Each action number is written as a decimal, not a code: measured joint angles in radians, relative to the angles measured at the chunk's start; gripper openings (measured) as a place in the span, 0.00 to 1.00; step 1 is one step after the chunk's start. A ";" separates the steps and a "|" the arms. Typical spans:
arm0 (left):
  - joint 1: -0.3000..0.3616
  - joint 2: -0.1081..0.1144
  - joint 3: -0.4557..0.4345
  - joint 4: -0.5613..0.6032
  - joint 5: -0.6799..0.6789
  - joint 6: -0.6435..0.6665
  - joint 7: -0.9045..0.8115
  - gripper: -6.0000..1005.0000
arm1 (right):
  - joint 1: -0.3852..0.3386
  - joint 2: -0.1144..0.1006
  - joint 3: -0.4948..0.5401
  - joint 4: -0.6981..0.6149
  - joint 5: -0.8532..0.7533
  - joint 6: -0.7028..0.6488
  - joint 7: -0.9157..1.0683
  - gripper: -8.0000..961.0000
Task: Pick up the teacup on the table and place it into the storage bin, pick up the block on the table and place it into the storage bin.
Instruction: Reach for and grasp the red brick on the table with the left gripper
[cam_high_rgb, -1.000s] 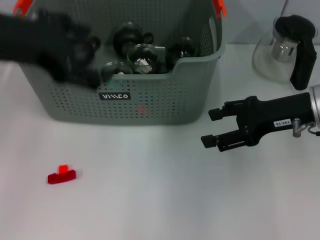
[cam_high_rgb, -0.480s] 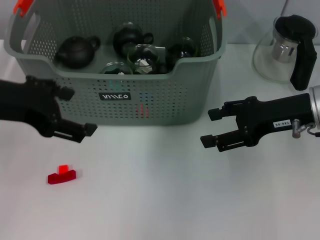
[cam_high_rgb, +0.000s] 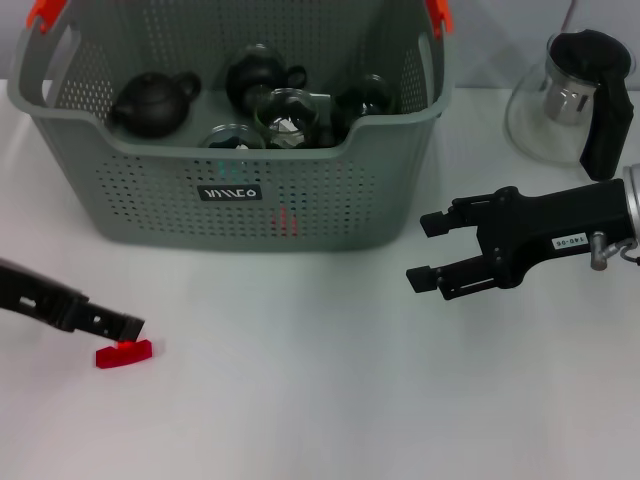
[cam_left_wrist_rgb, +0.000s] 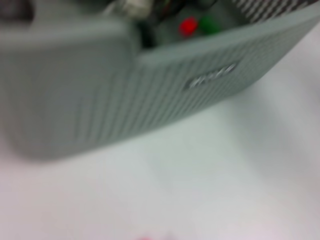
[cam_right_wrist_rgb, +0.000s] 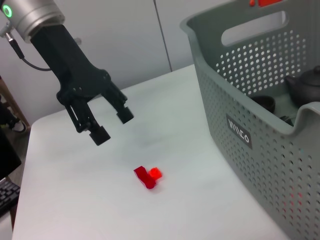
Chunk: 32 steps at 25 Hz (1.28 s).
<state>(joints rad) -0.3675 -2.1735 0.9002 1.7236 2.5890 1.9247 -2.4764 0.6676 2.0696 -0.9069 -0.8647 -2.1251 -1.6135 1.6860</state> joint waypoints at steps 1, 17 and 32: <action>-0.008 0.001 0.010 -0.014 0.030 0.004 -0.031 0.95 | 0.001 -0.002 -0.003 -0.001 -0.001 0.000 0.000 0.90; -0.136 0.006 0.118 -0.270 0.253 -0.059 -0.281 0.93 | 0.040 -0.025 -0.007 -0.005 0.000 -0.002 -0.057 0.90; -0.142 0.003 0.262 -0.289 0.266 -0.117 -0.480 0.91 | 0.055 -0.017 -0.004 -0.019 0.005 -0.043 -0.145 0.90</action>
<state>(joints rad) -0.5094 -2.1703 1.1625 1.4344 2.8549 1.8081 -2.9565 0.7225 2.0524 -0.9109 -0.8840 -2.1205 -1.6565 1.5407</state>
